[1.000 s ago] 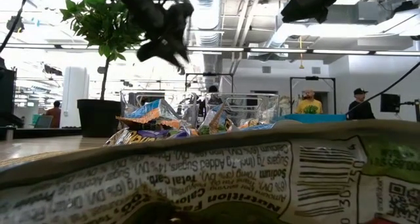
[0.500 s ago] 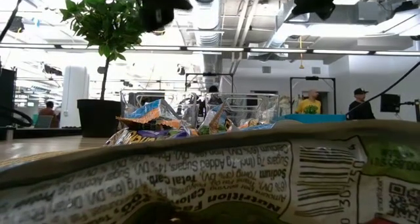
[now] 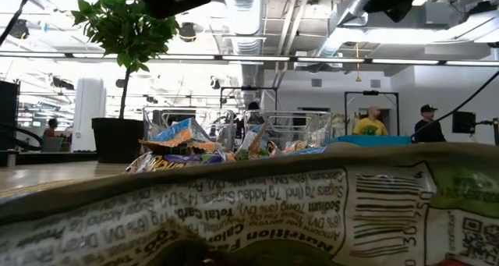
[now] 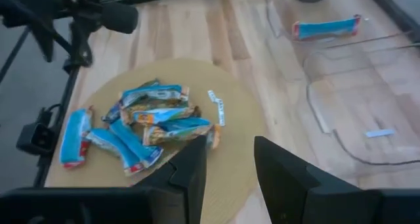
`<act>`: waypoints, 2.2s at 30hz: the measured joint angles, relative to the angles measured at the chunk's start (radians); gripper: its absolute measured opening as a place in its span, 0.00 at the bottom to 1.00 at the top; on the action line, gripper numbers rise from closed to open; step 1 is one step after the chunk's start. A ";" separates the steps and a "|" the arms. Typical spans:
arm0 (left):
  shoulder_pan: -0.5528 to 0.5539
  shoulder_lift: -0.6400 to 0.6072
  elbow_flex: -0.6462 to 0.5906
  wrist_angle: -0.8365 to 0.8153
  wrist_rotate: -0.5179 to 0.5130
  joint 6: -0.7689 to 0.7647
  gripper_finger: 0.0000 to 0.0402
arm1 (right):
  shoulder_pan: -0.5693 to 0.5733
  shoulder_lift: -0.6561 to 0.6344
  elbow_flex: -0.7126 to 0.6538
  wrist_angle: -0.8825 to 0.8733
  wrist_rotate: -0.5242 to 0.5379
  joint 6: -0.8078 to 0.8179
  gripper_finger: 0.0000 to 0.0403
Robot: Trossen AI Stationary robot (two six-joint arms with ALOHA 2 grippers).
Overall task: Pick and place Granola Bars by type
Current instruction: Put the bottom red granola bar into the left transparent bin
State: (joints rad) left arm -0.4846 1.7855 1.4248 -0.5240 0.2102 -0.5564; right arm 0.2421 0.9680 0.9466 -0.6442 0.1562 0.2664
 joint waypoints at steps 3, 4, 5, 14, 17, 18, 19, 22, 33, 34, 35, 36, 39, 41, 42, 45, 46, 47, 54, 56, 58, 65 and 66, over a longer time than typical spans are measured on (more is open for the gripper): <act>-0.027 0.094 0.097 -0.006 -0.003 0.005 0.31 | 0.023 0.000 0.000 -0.039 0.000 0.012 0.29; -0.035 0.123 0.127 -0.017 -0.001 0.005 0.31 | 0.029 0.000 0.000 -0.046 0.000 0.017 0.29; -0.042 0.152 0.154 -0.035 0.004 0.005 0.31 | 0.033 0.000 0.000 -0.054 0.000 0.022 0.29; -0.094 0.375 0.367 -0.117 -0.117 -0.011 0.38 | 0.053 0.001 0.000 -0.112 0.002 0.024 0.29; -0.100 0.425 0.407 -0.147 -0.190 -0.021 0.39 | 0.052 0.000 0.000 -0.114 0.007 0.024 0.29; -0.100 0.436 0.414 -0.142 -0.189 -0.029 0.39 | 0.052 0.001 0.000 -0.117 0.010 0.023 0.29; -0.100 0.443 0.415 -0.132 -0.184 -0.041 0.39 | 0.052 0.001 0.000 -0.117 0.011 0.023 0.29; -0.101 0.444 0.402 -0.132 -0.179 -0.066 0.39 | 0.052 0.000 0.000 -0.120 0.011 0.023 0.29; -0.106 0.444 0.361 -0.117 -0.180 -0.071 0.39 | 0.052 0.000 0.000 -0.120 0.031 0.021 0.29; -0.106 0.444 0.361 -0.106 -0.180 -0.071 0.39 | 0.052 0.000 0.000 -0.120 0.031 0.017 0.29; -0.106 0.454 0.361 -0.090 -0.178 -0.070 0.39 | 0.052 0.001 0.000 -0.120 0.031 0.017 0.29; -0.106 0.463 0.361 -0.079 -0.174 -0.068 0.39 | 0.052 0.000 0.000 -0.119 0.032 0.016 0.29; -0.105 0.498 0.359 -0.061 -0.130 -0.068 0.39 | 0.052 0.000 0.000 -0.115 0.033 0.015 0.29; -0.105 0.513 0.363 -0.038 -0.109 -0.078 0.39 | 0.052 0.001 0.000 -0.114 0.033 0.015 0.29; -0.106 0.516 0.363 -0.035 -0.106 -0.079 0.39 | 0.052 0.000 0.000 -0.111 0.033 0.015 0.29; -0.106 0.517 0.363 -0.040 -0.118 -0.084 0.39 | 0.052 0.001 0.000 -0.109 0.033 0.015 0.29; -0.106 0.517 0.363 -0.041 -0.127 -0.084 0.38 | 0.052 0.000 0.000 -0.106 0.033 0.015 0.29; -0.106 0.517 0.363 -0.043 -0.136 -0.086 0.37 | 0.052 0.000 0.000 -0.106 0.033 0.015 0.29; -0.110 0.516 0.362 -0.067 -0.150 -0.126 0.16 | 0.052 0.000 0.000 -0.104 0.033 0.015 0.29; -0.111 0.516 0.361 -0.069 -0.155 -0.133 0.07 | 0.052 0.000 0.000 -0.104 0.033 0.015 0.29; -0.111 0.516 0.361 -0.069 -0.154 -0.147 0.02 | 0.052 0.000 0.000 -0.104 0.032 0.015 0.29; -0.111 0.518 0.359 -0.042 -0.132 -0.154 0.02 | 0.052 0.000 0.000 -0.104 0.032 0.014 0.29; -0.111 0.518 0.359 -0.037 -0.124 -0.153 0.02 | 0.052 0.000 0.000 -0.104 0.032 0.014 0.29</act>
State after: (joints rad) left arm -0.5961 2.3035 1.7840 -0.5606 0.0866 -0.7095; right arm 0.2943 0.9684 0.9470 -0.7483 0.1886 0.2806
